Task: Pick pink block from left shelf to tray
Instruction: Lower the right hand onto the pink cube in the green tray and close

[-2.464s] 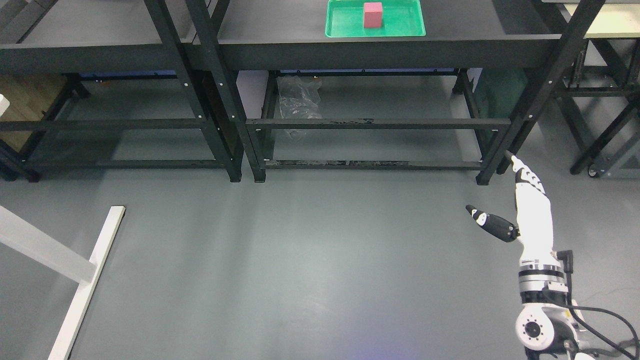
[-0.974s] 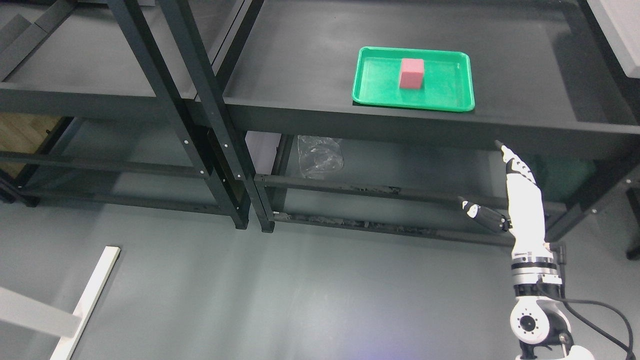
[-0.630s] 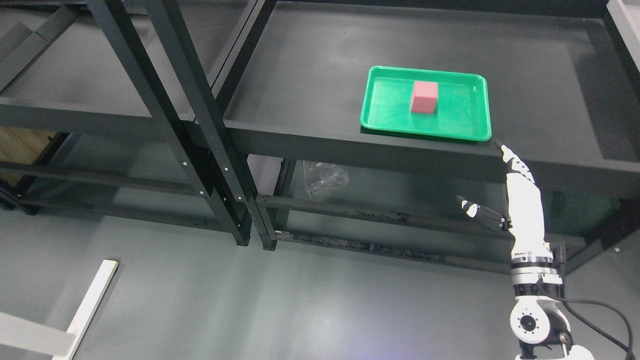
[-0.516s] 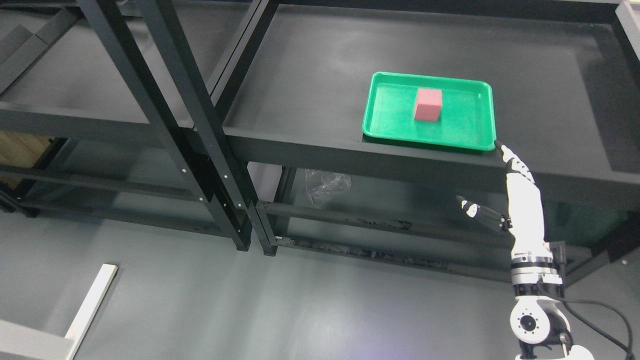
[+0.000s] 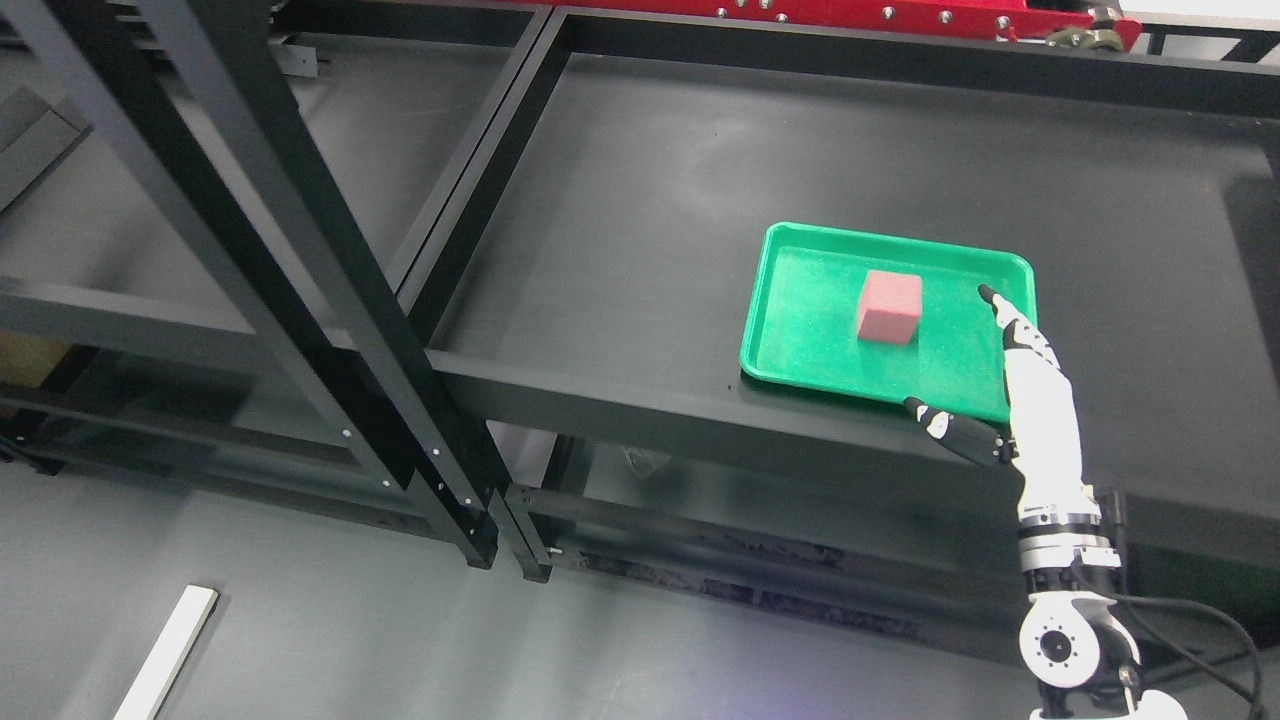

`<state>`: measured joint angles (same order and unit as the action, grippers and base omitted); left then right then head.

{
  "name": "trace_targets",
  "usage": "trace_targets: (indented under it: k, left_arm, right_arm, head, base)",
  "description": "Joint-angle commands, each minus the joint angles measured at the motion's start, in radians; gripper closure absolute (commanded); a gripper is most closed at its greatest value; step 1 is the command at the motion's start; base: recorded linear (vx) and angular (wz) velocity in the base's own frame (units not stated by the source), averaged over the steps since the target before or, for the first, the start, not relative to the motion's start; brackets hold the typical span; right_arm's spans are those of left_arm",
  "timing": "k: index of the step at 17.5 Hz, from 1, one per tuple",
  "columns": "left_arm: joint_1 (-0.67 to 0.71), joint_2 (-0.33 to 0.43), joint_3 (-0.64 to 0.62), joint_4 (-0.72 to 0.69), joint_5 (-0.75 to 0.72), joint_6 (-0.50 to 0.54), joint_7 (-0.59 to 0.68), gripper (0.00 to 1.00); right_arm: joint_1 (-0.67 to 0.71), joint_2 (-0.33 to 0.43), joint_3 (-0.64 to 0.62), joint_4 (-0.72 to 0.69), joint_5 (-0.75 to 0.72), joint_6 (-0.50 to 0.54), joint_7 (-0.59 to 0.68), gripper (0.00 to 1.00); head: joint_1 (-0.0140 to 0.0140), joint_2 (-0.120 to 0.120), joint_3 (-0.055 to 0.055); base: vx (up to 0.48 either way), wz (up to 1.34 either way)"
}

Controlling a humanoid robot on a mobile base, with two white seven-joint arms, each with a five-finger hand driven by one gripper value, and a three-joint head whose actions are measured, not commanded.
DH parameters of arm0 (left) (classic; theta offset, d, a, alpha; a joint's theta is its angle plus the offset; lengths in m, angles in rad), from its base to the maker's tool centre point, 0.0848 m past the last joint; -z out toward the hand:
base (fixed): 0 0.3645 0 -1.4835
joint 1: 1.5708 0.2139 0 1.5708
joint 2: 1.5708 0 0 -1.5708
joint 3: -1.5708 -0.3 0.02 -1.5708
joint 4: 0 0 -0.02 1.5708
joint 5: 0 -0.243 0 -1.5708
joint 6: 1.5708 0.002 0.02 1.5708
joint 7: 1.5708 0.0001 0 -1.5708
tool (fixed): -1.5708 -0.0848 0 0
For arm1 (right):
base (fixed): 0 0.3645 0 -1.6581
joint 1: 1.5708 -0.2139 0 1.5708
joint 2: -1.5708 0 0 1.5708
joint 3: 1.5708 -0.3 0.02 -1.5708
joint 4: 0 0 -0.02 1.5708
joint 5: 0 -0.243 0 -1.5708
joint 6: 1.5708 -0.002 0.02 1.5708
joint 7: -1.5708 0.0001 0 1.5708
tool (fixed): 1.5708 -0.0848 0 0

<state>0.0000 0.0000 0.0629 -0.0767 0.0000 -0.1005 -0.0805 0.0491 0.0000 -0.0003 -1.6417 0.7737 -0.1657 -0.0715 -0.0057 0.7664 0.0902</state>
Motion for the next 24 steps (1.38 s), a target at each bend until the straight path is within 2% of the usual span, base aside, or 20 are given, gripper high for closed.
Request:
trace_targets:
  k: [1, 7, 11, 24]
  left_arm:
    - [0.009, 0.017, 0.0, 0.0, -0.002, -0.001, 0.001, 0.0]
    - [0.009, 0.017, 0.0, 0.0, -0.002, -0.001, 0.001, 0.0]
    - [0.009, 0.017, 0.0, 0.0, -0.002, -0.001, 0.001, 0.0]
    - [0.009, 0.017, 0.0, 0.0, -0.002, -0.001, 0.001, 0.0]
  right_arm:
    - [0.005, -0.017, -0.01, 0.007, 0.001, 0.017, 0.102, 0.03]
    - [0.005, -0.017, -0.004, 0.025, 0.016, 0.044, 0.228, 0.03]
    - [0.001, -0.017, 0.02, 0.04, 0.041, 0.071, 0.234, 0.03]
    - [0.063, -0.032, 0.019, 0.031, 0.048, 0.063, 0.233, 0.03]
  head:
    - [0.0, 0.0, 0.0]
    - [0.0, 0.0, 0.0]
    - [0.0, 0.0, 0.0]
    - [0.0, 0.0, 0.0]
  base:
    - [0.266, 0.05]
    - [0.255, 0.05]
    - [0.2, 0.05]
    - [0.114, 0.01]
